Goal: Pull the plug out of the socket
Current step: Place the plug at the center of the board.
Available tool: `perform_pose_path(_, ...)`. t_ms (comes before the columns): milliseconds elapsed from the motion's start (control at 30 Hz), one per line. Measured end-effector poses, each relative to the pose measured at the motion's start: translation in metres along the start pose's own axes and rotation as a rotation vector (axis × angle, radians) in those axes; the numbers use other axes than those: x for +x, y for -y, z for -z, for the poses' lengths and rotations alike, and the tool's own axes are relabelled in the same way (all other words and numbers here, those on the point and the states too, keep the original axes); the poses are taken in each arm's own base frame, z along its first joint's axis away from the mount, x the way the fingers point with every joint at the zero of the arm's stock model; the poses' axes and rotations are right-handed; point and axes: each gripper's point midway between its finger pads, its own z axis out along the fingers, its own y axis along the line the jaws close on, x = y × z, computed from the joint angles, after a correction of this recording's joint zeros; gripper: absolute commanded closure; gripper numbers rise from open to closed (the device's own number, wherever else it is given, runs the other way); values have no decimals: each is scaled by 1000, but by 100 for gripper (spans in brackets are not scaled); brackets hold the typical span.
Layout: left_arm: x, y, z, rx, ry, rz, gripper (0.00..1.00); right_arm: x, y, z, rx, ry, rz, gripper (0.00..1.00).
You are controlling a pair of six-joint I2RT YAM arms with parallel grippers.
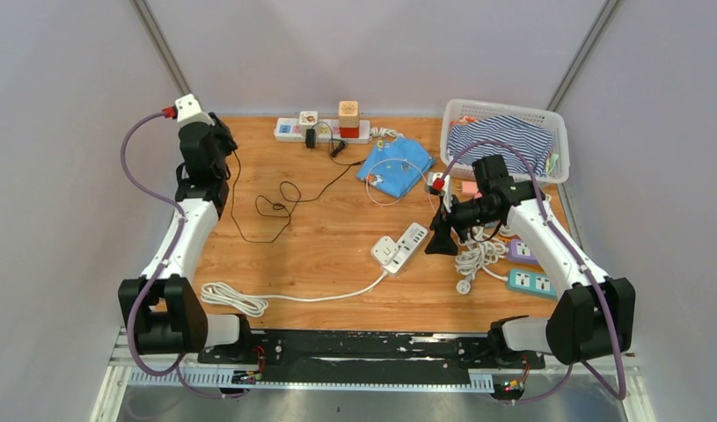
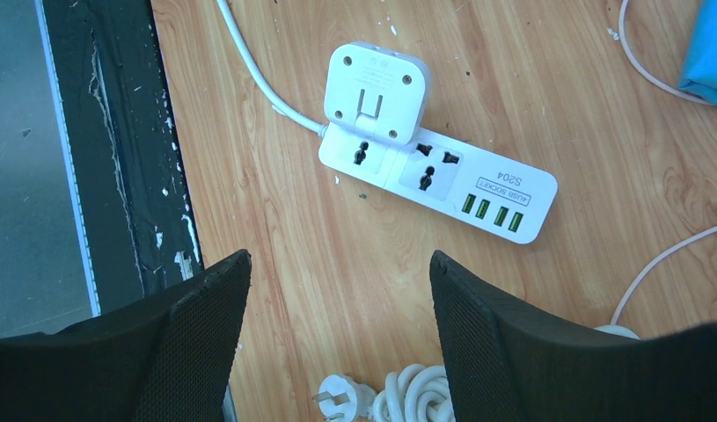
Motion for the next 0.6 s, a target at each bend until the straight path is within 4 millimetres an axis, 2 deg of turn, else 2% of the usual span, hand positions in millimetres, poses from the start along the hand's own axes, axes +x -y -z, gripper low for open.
perform_pose_path(267, 64, -19, -24, 34, -124, 154, 83, 1, 0, -1, -2, -2, -3, 25)
perform_pose_path(533, 132, -53, -60, 96, -285, 315, 82, 5, 1, -3, -14, -14, -19, 25)
perform_pose_path(600, 151, -61, -66, 109, -326, 368, 77, 6, 1, -4, -17, -18, -25, 25)
